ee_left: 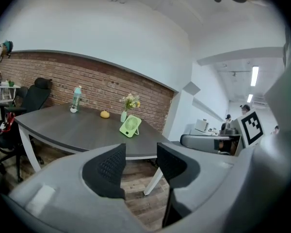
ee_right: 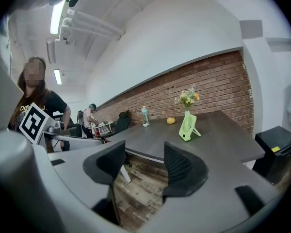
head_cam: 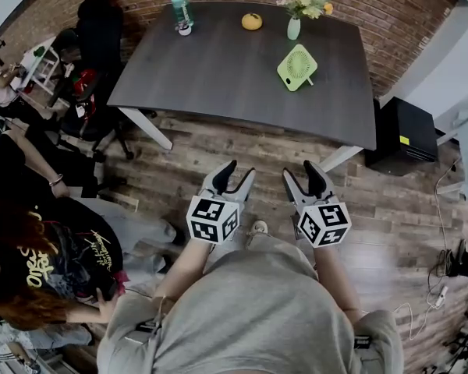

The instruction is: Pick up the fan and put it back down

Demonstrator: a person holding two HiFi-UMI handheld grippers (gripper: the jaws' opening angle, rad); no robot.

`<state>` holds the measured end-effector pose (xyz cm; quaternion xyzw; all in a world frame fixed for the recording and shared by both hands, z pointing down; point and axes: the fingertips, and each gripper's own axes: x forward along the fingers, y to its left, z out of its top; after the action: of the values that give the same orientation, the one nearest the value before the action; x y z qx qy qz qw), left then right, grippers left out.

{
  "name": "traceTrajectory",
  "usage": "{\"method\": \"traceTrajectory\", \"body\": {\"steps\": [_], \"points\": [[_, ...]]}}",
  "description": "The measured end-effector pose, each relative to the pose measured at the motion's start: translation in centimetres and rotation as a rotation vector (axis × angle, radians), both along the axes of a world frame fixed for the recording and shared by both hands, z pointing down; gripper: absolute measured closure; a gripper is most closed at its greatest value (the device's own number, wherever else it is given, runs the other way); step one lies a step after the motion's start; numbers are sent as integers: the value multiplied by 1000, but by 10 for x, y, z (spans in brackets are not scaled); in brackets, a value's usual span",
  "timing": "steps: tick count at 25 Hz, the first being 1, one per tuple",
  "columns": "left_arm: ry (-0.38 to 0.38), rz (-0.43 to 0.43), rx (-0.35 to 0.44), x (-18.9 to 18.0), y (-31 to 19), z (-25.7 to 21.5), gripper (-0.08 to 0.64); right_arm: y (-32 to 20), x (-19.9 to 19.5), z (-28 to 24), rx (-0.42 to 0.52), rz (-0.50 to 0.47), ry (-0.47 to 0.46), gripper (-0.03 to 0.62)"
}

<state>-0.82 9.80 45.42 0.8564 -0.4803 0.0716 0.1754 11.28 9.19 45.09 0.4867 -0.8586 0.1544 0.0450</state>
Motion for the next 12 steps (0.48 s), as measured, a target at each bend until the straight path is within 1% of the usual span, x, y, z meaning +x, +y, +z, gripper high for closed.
{"method": "traceTrajectory", "body": {"steps": [5, 12], "points": [[9, -21, 5, 11, -38, -2, 365, -40, 10, -1, 1, -29, 1, 337], [15, -38, 1, 21, -73, 2, 359, -78, 18, 2, -1, -57, 1, 325]]}}
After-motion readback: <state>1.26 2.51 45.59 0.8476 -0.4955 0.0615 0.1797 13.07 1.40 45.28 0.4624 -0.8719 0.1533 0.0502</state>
